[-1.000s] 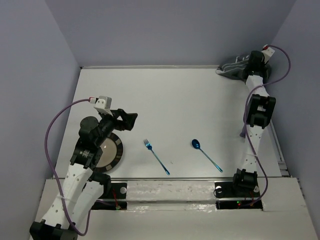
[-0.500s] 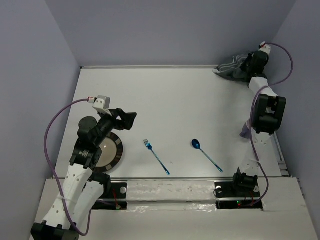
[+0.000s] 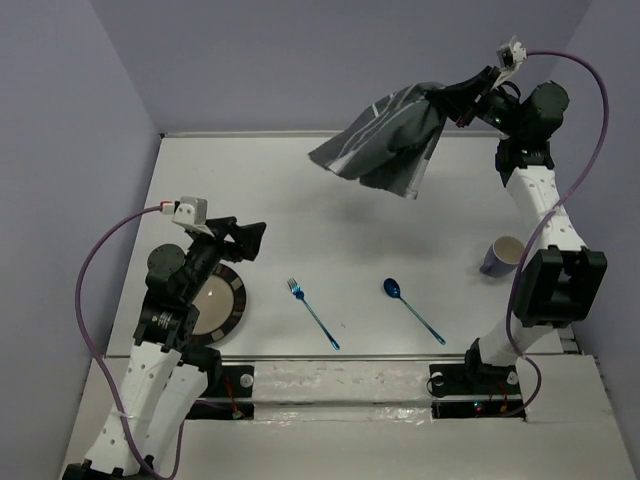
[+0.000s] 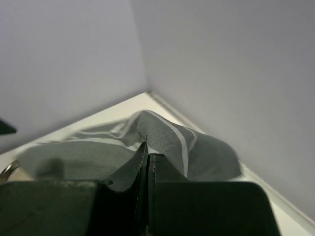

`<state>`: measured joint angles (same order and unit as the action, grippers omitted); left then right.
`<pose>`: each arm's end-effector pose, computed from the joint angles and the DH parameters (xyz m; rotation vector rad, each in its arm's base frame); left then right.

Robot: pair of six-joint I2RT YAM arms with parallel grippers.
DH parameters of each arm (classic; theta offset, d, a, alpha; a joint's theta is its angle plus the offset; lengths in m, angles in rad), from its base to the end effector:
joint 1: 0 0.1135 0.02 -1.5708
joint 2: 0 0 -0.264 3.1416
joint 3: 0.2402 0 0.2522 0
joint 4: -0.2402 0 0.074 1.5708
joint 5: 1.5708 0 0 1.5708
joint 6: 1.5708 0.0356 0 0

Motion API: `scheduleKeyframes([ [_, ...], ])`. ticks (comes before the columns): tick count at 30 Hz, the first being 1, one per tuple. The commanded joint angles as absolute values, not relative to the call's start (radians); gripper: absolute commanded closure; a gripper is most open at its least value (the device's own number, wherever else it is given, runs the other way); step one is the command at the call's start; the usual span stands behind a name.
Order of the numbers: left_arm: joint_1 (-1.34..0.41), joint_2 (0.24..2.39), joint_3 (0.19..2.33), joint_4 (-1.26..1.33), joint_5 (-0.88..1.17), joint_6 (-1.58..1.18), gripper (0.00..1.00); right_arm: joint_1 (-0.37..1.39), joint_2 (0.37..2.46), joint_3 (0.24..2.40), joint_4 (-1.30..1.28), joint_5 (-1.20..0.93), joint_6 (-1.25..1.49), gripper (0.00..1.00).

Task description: Set the dinner table for one person

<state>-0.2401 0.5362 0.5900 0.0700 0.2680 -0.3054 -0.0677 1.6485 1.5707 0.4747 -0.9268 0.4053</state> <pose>0.1356 -0.0429 0.3348 0.1758 1.4728 -0.6375 0.3784 0.0029 0.4543 -0.5490 1.2707 0.8247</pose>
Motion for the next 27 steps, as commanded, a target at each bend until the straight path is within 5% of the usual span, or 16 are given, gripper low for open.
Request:
scheduleKeyframes([
  [1, -0.236, 0.515, 0.620, 0.117, 0.241, -0.350, 0.12, -0.084, 1.782, 1.531, 0.543, -1.209, 0.492, 1.00],
  [2, -0.236, 0.518, 0.614, 0.123, 0.241, -0.376, 0.12, -0.084, 1.858, 1.539, 0.528, -1.148, 0.515, 0.83],
  [5, -0.236, 0.532, 0.606, 0.135, 0.239, -0.408, 0.12, -0.084, 1.975, 1.587, 0.433, -1.010, 0.514, 0.01],
  [6, -0.238, 0.538, 0.603, 0.138, 0.236, -0.434, 0.12, -0.084, 2.012, 1.638, 0.345, -0.926, 0.459, 0.00],
  [10, -0.250, 0.590, 0.583, 0.172, 0.239, -0.498, 0.14, -0.062, 2.097, 1.775, 0.195, -0.867, 0.466, 0.01],
  [16, -0.377, 0.715, 0.555, 0.296, 0.144, -0.568, 0.17, 0.055, 1.922, 1.596, 0.041, -0.550, 0.328, 0.13],
  [20, -0.513, 0.895, 0.586, 0.359, 0.040, -0.577, 0.18, 0.199, 1.702, 1.343, 0.038, -0.335, 0.331, 0.36],
  [21, -0.534, 0.926, 0.594, 0.370, 0.025, -0.577, 0.18, 0.222, 1.668, 1.289, 0.037, -0.252, 0.343, 0.57],
  [23, -0.573, 1.015, 0.609, 0.400, 0.011, -0.574, 0.22, 0.262, 1.603, 1.145, 0.041, -0.184, 0.366, 0.67],
  [24, -0.621, 1.049, 0.630, 0.405, 0.011, -0.560, 0.27, 0.276, 1.550, 1.097, 0.051, -0.128, 0.406, 0.82],
  [27, -0.757, 1.170, 0.692, 0.411, -0.054, -0.497, 0.44, 0.276, 1.444, 0.881, 0.089, -0.036, 0.463, 0.94],
])
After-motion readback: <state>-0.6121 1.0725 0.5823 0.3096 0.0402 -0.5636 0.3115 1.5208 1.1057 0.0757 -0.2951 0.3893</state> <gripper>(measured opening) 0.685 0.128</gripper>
